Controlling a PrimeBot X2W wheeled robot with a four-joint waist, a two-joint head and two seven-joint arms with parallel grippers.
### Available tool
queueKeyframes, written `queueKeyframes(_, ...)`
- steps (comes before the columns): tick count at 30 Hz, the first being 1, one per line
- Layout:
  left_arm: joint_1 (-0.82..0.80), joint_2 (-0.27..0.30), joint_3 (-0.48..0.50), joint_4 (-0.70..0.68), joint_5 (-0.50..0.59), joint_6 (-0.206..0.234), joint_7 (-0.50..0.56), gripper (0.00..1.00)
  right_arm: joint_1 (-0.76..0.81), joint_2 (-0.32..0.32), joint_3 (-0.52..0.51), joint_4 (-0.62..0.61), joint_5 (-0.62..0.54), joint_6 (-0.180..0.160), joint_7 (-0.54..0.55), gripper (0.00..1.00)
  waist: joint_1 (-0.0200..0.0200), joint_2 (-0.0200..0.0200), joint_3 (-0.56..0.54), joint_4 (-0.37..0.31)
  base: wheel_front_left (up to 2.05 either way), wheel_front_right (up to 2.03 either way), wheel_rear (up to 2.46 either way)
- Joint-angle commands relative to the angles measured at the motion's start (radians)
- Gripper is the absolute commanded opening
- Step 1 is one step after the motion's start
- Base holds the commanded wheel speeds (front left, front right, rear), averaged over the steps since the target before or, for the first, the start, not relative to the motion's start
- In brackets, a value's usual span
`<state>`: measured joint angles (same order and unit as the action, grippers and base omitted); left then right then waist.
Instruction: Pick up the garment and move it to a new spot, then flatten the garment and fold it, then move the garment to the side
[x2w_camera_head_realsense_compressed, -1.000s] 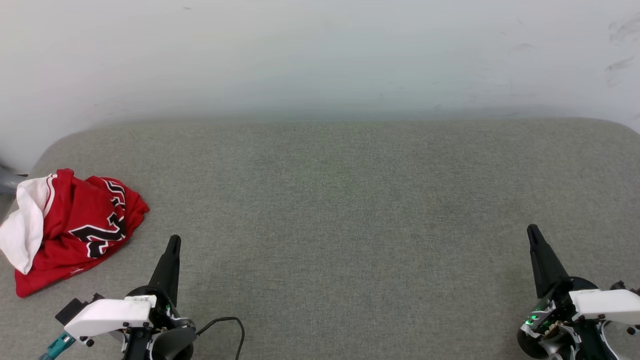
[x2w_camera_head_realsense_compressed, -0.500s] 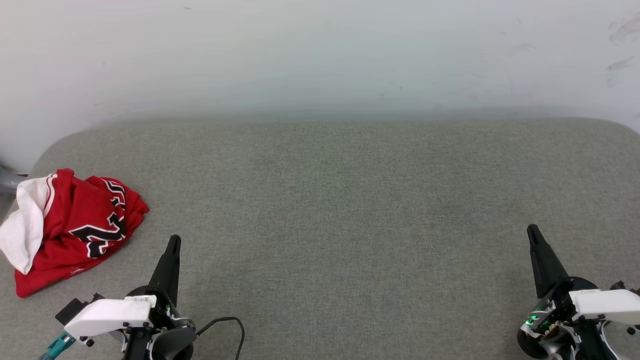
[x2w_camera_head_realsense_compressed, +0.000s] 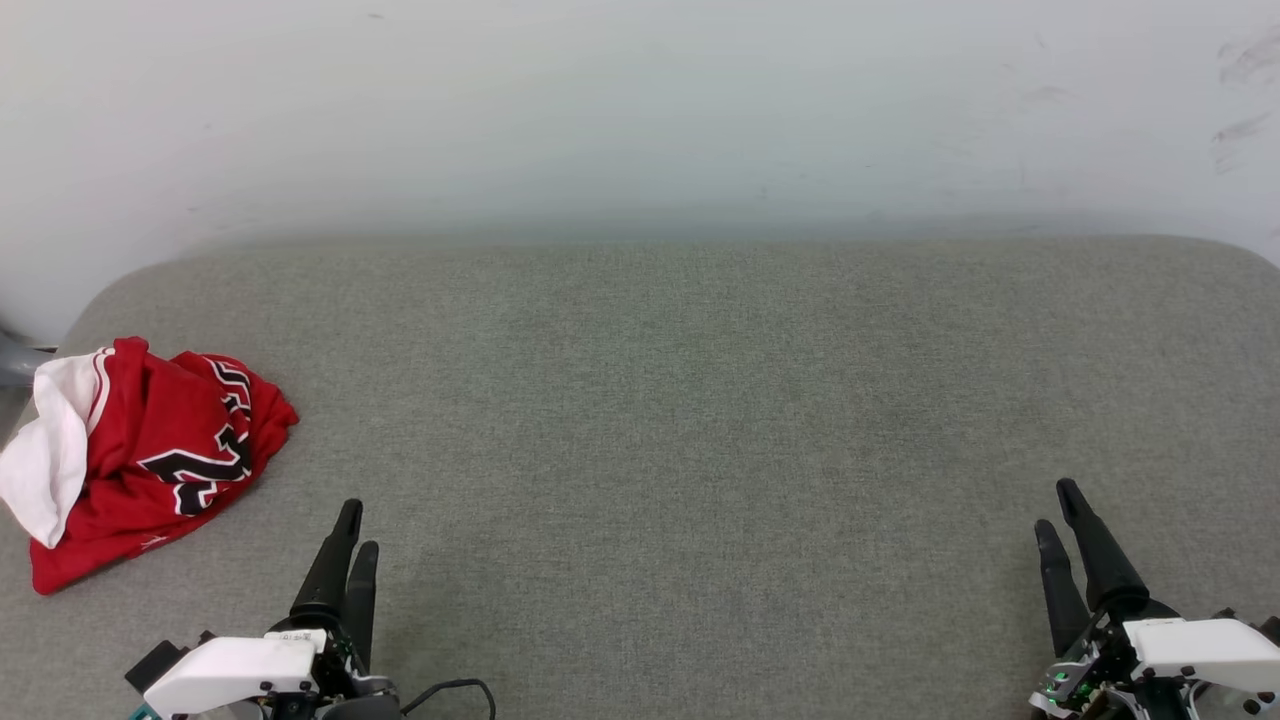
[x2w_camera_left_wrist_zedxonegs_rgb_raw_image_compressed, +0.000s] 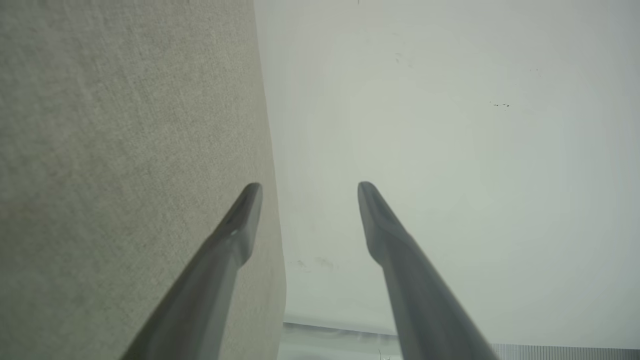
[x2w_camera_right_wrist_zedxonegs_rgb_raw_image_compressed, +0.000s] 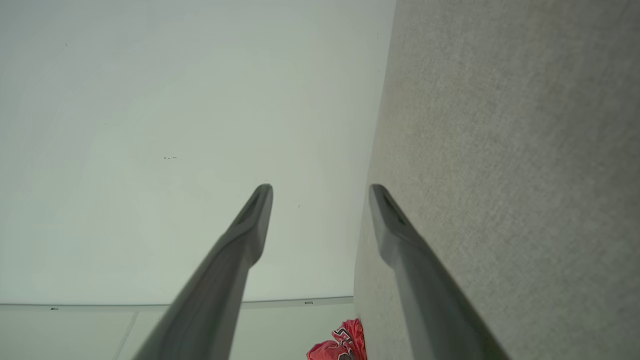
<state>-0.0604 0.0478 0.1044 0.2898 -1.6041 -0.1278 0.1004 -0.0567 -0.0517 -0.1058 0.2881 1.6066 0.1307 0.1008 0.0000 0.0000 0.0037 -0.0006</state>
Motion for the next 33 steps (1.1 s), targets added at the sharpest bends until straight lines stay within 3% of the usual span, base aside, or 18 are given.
queueKeyframes(1,-0.013,0.002,-0.001,-0.022,0.009,0.0,-0.012,1.0,-0.013,0.0,0.006,-0.022,-0.012,0.0,-0.011,1.0,0.0,0.0,0.0,0.0,0.0,0.0,0.0)
queueKeyframes(9,-0.001,0.002,0.001,-0.025,0.062,-0.001,-0.051,1.0,-0.01,0.0,0.014,-0.021,-0.048,0.0,-0.051,1.0,0.0,0.0,0.0,-0.002,0.0,0.0,0.0)
queueKeyframes(17,0.007,0.002,0.025,-0.037,0.143,-0.001,-0.087,1.0,-0.012,0.0,0.007,-0.018,-0.175,0.0,-0.087,1.0,0.0,0.0,0.0,-0.004,0.0,0.0,0.0)
queueKeyframes(31,0.001,0.002,0.118,-0.099,0.368,0.023,-0.142,1.0,-0.023,0.0,-0.012,-0.16,-0.603,0.0,-0.142,1.0,0.0,0.0,0.007,-0.004,0.0,0.0,0.0)
queueKeyframes(33,-0.002,0.002,0.12,-0.156,0.449,0.038,-0.156,1.0,-0.026,0.001,0.01,-0.209,-0.725,0.0,-0.157,1.0,0.0,0.0,0.011,-0.003,0.0,0.0,0.0)
